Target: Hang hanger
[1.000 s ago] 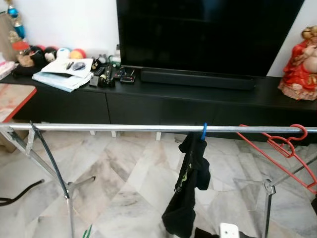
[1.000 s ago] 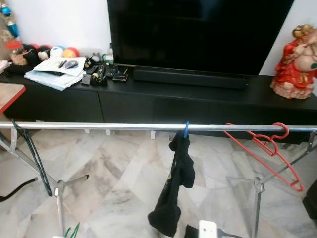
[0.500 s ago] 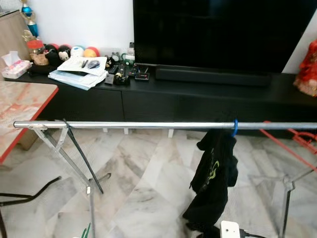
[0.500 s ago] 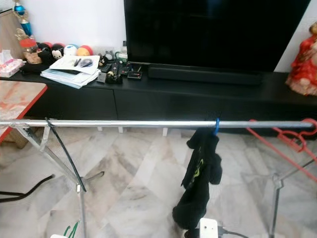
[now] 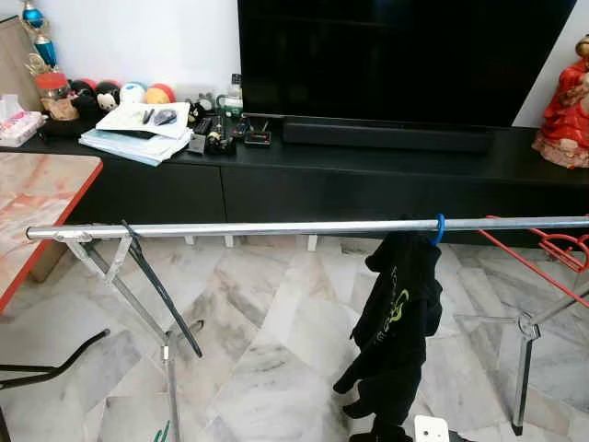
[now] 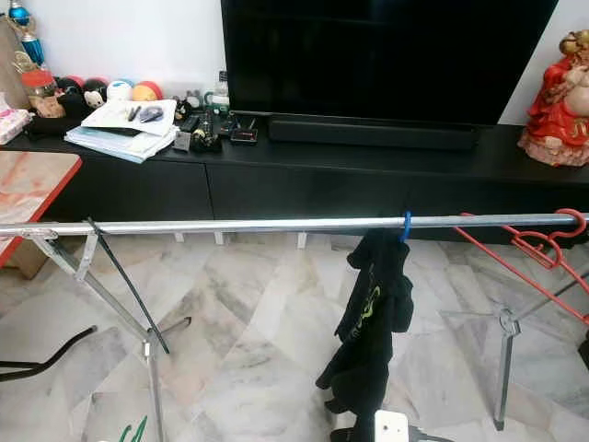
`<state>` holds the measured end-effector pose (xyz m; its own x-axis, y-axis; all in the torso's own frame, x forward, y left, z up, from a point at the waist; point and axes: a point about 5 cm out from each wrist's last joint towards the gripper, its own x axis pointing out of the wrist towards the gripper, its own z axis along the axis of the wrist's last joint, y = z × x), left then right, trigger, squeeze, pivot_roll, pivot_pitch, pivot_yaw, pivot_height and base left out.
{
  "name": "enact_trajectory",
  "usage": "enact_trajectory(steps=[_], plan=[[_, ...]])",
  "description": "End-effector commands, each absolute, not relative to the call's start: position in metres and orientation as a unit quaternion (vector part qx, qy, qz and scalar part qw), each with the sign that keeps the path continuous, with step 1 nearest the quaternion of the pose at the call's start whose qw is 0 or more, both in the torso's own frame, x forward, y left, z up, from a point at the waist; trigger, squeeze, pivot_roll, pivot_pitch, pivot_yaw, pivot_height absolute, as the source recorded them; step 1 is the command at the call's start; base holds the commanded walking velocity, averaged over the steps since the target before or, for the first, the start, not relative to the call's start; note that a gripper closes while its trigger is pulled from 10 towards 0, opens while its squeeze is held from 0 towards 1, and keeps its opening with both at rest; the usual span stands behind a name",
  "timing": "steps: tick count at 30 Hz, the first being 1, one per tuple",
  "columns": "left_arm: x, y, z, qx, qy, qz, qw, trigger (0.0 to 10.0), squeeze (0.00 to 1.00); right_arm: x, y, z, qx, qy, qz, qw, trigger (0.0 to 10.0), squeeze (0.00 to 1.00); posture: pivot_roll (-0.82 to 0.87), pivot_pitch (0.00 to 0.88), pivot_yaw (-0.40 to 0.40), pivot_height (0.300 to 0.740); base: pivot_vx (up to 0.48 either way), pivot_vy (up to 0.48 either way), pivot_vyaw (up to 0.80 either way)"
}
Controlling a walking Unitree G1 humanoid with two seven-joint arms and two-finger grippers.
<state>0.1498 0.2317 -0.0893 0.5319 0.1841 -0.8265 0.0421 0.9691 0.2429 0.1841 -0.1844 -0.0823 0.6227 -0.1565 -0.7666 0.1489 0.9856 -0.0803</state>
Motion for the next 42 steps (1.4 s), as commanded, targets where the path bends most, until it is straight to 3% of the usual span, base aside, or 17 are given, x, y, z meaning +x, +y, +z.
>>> enact_trajectory(steps=[1,7,22,42], plan=[[0.1438,0.2303,-0.0921,0.121,0.494,0.034,0.861,10.0,0.0,0.1842,-0.1861,-0.082,-0.006,0.426,-0.086,0.901,10.0,0.0,0.09,0.072,-0.018,0.74,0.0,0.0,0.0],[0.143,0.2304,-0.0925,0.117,0.495,0.037,0.86,10.0,0.0,0.1833,-0.1868,-0.0823,-0.006,0.426,-0.088,0.9,10.0,0.0,0.09,0.072,-0.018,0.74,0.0,0.0,0.0],[0.1402,0.2305,-0.0935,0.113,0.499,0.038,0.859,10.0,0.0,0.1839,-0.1856,-0.0822,-0.01,0.427,-0.082,0.901,10.0,0.0,0.09,0.078,-0.021,0.74,0.0,0.369,0.0],[0.1401,0.2262,-0.0943,0.117,0.498,0.021,0.859,10.0,0.0,0.1824,-0.1845,-0.083,-0.011,0.429,-0.081,0.9,10.0,0.0,0.09,0.068,-0.016,0.74,0.0,0.0,0.0]])
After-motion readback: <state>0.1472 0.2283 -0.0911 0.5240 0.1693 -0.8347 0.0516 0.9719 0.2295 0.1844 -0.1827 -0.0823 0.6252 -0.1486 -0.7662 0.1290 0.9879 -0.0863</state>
